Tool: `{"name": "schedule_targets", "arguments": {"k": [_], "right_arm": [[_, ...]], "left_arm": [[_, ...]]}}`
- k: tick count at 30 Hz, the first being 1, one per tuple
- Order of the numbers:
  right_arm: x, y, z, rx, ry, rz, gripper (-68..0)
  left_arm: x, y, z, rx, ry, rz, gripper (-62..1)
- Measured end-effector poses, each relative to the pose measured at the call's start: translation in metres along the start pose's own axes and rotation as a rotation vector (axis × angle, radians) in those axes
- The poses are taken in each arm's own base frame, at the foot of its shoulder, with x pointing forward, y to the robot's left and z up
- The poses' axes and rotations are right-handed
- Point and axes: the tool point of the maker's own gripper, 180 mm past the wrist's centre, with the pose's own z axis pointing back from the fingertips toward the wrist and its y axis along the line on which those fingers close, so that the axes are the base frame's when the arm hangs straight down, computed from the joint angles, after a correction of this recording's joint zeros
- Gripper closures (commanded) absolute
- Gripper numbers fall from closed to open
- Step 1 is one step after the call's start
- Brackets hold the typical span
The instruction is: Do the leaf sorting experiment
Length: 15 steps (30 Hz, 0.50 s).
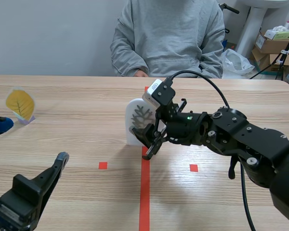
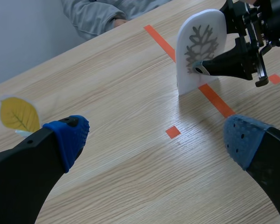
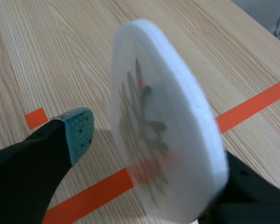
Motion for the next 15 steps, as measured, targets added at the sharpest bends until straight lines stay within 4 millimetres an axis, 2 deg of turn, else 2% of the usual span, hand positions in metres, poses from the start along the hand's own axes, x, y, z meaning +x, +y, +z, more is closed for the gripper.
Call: {"name": "schedule_targets", "arguments": {"k": [10,15], "right_arm": [[-0.0042,-0.0062,0.0093,-0.015,-0.005,0.011,-7.5],[-0.0044,-0.0087,0.0094,-0.034,-0.007,0.015,-4.6]], "left_arm": [[0.0000,0.0001,0.0000,0.000,0.000,0.000,-61.3],[0.0001,0.0001,0.0000,0.000,0.000,0.000,-61.3]]}}
